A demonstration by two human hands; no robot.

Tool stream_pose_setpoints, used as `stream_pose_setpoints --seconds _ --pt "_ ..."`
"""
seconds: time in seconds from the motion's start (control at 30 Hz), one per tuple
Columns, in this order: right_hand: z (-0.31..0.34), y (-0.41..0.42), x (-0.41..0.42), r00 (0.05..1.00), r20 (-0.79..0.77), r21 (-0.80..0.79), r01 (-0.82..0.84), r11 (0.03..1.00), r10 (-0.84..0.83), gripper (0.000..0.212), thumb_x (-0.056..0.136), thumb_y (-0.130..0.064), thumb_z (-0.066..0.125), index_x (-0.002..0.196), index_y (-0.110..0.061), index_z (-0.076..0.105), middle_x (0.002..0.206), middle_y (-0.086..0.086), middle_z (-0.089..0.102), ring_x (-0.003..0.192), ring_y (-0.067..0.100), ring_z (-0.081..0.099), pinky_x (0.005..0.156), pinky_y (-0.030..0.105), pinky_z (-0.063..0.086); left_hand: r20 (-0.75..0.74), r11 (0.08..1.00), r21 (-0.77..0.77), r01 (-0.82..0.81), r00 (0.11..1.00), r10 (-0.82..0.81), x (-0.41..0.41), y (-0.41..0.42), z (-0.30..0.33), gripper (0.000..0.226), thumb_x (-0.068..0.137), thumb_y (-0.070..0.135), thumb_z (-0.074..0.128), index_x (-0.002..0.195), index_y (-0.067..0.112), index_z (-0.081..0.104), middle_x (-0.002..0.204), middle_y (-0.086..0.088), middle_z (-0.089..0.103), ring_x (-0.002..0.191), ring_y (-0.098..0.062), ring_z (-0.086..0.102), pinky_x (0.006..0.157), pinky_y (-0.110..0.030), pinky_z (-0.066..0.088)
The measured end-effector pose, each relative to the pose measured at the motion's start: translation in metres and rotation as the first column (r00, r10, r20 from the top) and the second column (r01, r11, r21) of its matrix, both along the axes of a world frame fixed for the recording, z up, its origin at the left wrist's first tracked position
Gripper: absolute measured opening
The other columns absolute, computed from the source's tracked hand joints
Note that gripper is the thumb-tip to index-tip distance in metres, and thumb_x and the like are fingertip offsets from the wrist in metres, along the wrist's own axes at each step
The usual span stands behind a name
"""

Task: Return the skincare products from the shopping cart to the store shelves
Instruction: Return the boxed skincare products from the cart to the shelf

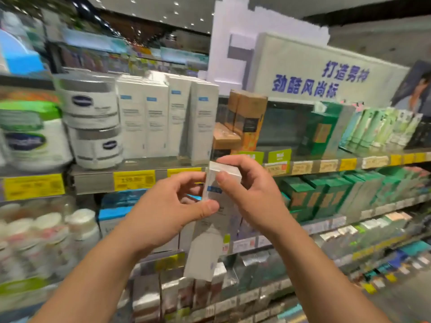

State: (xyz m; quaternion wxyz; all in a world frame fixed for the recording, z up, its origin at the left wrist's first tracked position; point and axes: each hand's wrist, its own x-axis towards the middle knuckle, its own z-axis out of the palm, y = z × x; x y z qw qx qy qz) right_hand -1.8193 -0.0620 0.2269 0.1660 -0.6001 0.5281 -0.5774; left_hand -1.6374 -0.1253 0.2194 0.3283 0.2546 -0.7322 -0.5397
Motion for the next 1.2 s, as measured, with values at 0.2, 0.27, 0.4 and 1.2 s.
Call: stream_pose_setpoints --seconds 0.2,0.27,0.4,1.2 --pt "0.045 -0.038 0.014 0.964 -0.242 0.07 -0.095 0.993 0.109 0.039 0.076 -0.051 0.08 0.105 -0.027 0.07 0.094 -0.009 0.071 0.084 0.01 0.067 0.073 0.034 0.056 -0.042 0.991 -0.009 -0.132 0.99 0.132 0.029 -0.024 0.019 0.053 0.065 0.033 0.093 0.114 0.039 0.074 0.104 0.0 0.078 0.086 -0.021 0.073 0.082 -0.034 0.059" --pt "0.066 -0.049 0.017 0.932 -0.335 0.104 -0.107 0.989 0.136 0.042 0.073 -0.054 0.082 0.102 -0.027 0.07 0.092 -0.006 0.072 0.08 0.012 0.067 0.072 0.038 0.056 -0.071 0.987 -0.021 -0.162 0.985 0.16 0.034 -0.029 0.027 0.051 0.069 0.026 0.094 0.115 0.034 0.073 0.106 -0.002 0.078 0.095 -0.027 0.074 0.089 -0.036 0.061" --pt "0.109 -0.065 0.025 0.873 -0.466 0.108 -0.109 0.988 0.147 0.043 0.074 -0.053 0.084 0.101 -0.021 0.072 0.091 0.0 0.075 0.078 0.014 0.068 0.074 0.04 0.056 -0.183 0.982 -0.024 -0.187 0.967 0.18 0.04 -0.04 0.039 0.069 0.066 0.038 0.088 0.131 0.029 0.067 0.112 0.006 0.078 0.105 -0.009 0.073 0.098 -0.036 0.058" --pt "0.203 -0.14 0.025 0.636 -0.772 0.131 0.128 0.983 0.02 0.047 0.083 -0.054 0.072 0.11 -0.015 0.071 0.096 -0.008 0.068 0.083 0.007 0.059 0.068 0.014 0.043 -0.063 0.942 -0.133 -0.307 0.951 0.301 0.028 -0.084 0.023 0.052 0.101 0.034 0.059 0.149 0.048 0.044 0.14 0.025 0.054 0.098 0.031 0.052 0.07 0.002 0.042"
